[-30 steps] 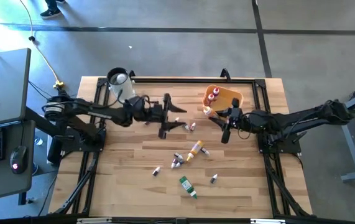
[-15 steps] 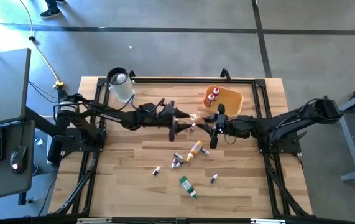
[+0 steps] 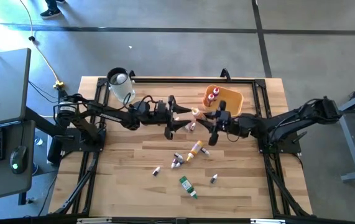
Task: Pick & Place food coloring
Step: Put the bottom large yellow food coloring bottle into the yellow bin
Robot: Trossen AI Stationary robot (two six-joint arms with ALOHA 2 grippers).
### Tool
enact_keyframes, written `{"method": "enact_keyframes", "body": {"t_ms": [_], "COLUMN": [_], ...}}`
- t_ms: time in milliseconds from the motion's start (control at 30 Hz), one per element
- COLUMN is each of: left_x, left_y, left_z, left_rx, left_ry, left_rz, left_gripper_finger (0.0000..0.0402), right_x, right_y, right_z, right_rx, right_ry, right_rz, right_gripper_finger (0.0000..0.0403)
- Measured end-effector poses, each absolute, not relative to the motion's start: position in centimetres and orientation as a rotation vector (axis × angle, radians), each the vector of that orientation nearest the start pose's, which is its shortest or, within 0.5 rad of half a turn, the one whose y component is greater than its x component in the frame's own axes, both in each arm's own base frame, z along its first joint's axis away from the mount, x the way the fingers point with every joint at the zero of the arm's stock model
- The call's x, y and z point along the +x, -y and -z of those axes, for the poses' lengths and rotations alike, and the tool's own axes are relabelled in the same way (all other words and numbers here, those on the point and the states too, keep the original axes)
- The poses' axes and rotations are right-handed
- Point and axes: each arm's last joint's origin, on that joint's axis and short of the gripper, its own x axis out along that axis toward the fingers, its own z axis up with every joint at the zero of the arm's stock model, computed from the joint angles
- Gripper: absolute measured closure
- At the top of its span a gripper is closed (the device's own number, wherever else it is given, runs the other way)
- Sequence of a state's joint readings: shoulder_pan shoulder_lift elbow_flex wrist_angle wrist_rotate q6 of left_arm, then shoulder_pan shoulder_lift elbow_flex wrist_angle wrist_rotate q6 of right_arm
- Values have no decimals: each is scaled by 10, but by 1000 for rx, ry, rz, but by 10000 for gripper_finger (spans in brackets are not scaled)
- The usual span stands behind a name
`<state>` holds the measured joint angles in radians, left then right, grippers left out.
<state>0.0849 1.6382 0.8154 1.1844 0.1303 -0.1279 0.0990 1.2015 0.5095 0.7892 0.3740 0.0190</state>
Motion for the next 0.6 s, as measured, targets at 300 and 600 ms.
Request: {"method": "enact_keyframes", "body": {"t_ms": [300,600], "left_x": [344,346], "left_y": [-23,-23], "left_z": [-275,-272], "left_rx": [-70,-86], "left_ry": [374,328], "left_rz": [141,137], "left_gripper_finger": [179,179], "right_x": [254,266], "right_y": [-7,-9], "right_z": [-245,-232], "right_rx": [145,116], "right_ry": [143,162], "right_rz": [208,176], "right_gripper_finger": [289,289]}}
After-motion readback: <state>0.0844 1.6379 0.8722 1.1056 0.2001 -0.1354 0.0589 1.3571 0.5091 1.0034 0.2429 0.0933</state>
